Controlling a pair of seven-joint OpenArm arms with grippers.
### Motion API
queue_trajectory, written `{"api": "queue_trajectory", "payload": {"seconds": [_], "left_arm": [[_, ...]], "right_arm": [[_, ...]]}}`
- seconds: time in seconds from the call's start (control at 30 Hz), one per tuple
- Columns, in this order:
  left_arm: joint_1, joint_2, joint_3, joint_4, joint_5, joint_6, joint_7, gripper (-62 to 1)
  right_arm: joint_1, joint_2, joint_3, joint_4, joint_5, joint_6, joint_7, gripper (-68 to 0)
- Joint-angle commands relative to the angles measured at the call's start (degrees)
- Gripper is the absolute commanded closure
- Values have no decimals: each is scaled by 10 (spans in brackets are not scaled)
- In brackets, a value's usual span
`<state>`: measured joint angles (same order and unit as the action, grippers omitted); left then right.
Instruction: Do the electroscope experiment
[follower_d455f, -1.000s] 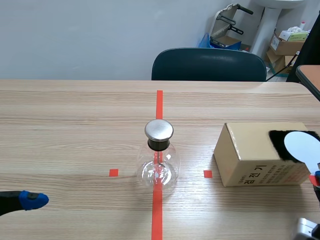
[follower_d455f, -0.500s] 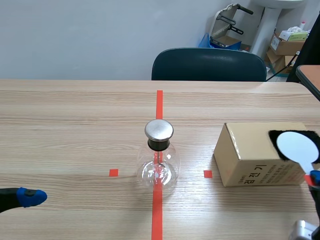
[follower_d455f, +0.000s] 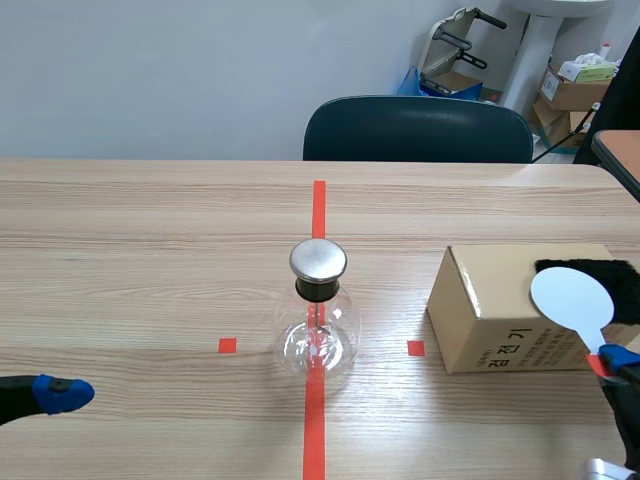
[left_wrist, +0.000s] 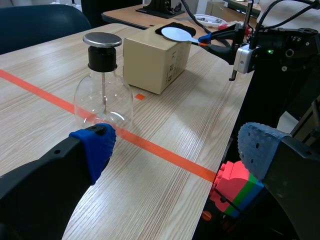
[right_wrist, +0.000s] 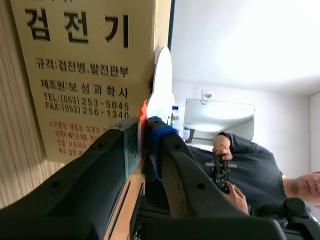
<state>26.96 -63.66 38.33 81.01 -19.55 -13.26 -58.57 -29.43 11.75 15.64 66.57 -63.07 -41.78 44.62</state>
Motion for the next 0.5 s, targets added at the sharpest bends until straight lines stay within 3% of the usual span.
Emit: {"api": "queue_trajectory", "payload": {"seconds": [0.0,0.13,0.23,0.47], "left_arm": [[-2,0,-2,12,-3,1,-8,-525],[-2,0,-2,12,-3,1,-8,-526],[-2,0,-2,12,-3,1,-8,-526],[-2,0,-2,12,-3,1,-8,-525]], "right_arm": [[-3,3,5,7,5,-31,-46,-15],[-3,3,5,7,5,-31,-170,-15],[-3,3,5,7,4,-31,-190,-15],[-3,3,5,7,3,-31,16,-15]]}}
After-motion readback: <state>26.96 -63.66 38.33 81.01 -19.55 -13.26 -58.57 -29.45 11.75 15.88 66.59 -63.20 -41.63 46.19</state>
